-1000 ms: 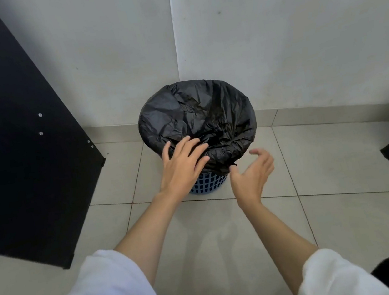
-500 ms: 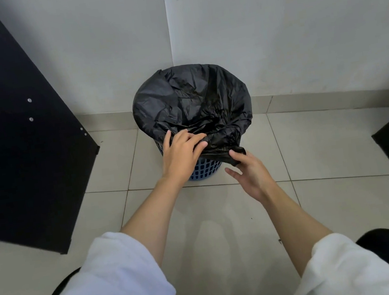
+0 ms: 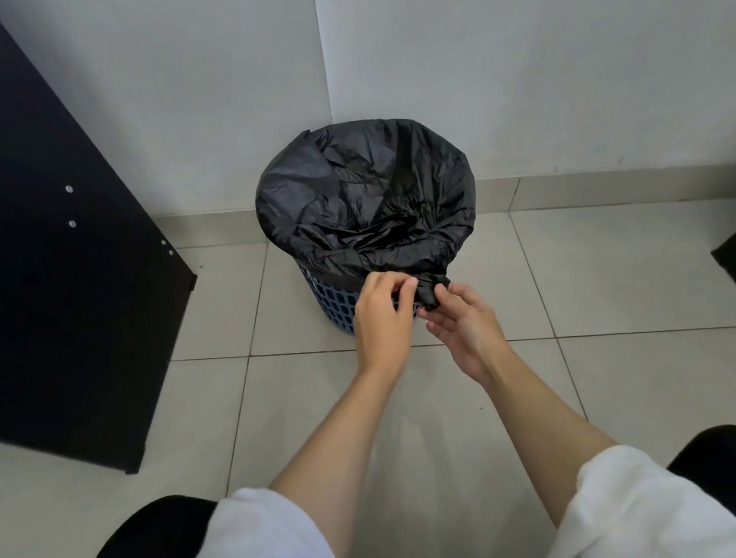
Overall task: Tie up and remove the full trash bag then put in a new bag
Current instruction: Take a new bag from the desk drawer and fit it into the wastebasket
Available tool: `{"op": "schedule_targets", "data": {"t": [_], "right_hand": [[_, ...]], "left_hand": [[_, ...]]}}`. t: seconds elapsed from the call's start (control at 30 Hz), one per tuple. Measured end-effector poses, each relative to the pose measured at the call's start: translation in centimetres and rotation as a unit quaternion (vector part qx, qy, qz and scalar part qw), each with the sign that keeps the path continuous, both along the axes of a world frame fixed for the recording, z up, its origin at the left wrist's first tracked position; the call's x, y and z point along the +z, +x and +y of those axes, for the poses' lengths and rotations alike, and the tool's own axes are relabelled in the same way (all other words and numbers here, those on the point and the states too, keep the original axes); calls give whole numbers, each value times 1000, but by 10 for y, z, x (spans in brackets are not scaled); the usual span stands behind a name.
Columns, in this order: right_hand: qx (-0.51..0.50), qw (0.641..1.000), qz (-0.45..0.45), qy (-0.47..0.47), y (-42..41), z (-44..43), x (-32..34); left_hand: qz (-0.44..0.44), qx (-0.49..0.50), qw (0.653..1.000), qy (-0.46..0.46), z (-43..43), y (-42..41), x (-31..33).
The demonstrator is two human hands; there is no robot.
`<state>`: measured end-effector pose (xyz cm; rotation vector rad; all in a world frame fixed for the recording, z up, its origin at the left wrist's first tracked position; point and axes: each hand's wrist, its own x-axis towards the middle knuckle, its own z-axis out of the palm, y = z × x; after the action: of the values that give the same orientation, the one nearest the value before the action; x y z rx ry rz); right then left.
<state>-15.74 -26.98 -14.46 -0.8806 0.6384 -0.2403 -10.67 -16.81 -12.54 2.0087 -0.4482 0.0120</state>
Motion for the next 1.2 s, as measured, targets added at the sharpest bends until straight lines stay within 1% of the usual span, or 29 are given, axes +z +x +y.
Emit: {"op": "schedule_targets", "data": {"t": [0.1, 0.13, 0.2, 0.27, 0.33, 0.4, 0.53, 0.67, 0.73, 0.8, 0.9, 1.0, 1.1, 1.2], "right_hand": [[36, 998, 20, -42, -1, -4, -1], [47, 997, 25, -47, 1, -6, 0], [64, 996, 35, -47, 5, -7, 0], [80, 993, 59, -62, 10, -9, 2], [109, 987, 85, -75, 15, -10, 6], [145, 982, 100, -68, 21, -11, 9], [189, 970, 142, -57, 30, -14, 12], [211, 957, 187, -72, 33, -20, 12], [210, 955, 192, -80, 33, -21, 12], [195, 960, 182, -79, 32, -19, 13], [143, 973, 164, -80, 30, -12, 14], [110, 983, 133, -56, 24, -4, 15], [115, 986, 120, -24, 18, -3, 20], [130, 986, 102, -38, 21, -7, 22]], "left_hand": [[135, 59, 988, -55, -13, -1, 3], [173, 80, 979, -77, -16, -1, 3], [242, 135, 950, -143, -20, 0, 2], [292, 180, 920, -189, -21, 2, 3], [338, 179, 898, -219, -22, 7, 2], [365, 169, 887, -229, -21, 13, 1], [376, 141, 900, -170, -20, 28, -2], [384, 71, 914, -112, -15, 40, 3], [375, 22, 921, -100, -12, 44, 6], [377, -5, 921, -95, -10, 45, 7], [348, 23, 935, -66, -10, 46, 5], [326, 45, 942, -63, -11, 42, 4], [322, 50, 942, -77, -11, 37, 4], [321, 45, 943, -77, -9, 38, 4]]}}
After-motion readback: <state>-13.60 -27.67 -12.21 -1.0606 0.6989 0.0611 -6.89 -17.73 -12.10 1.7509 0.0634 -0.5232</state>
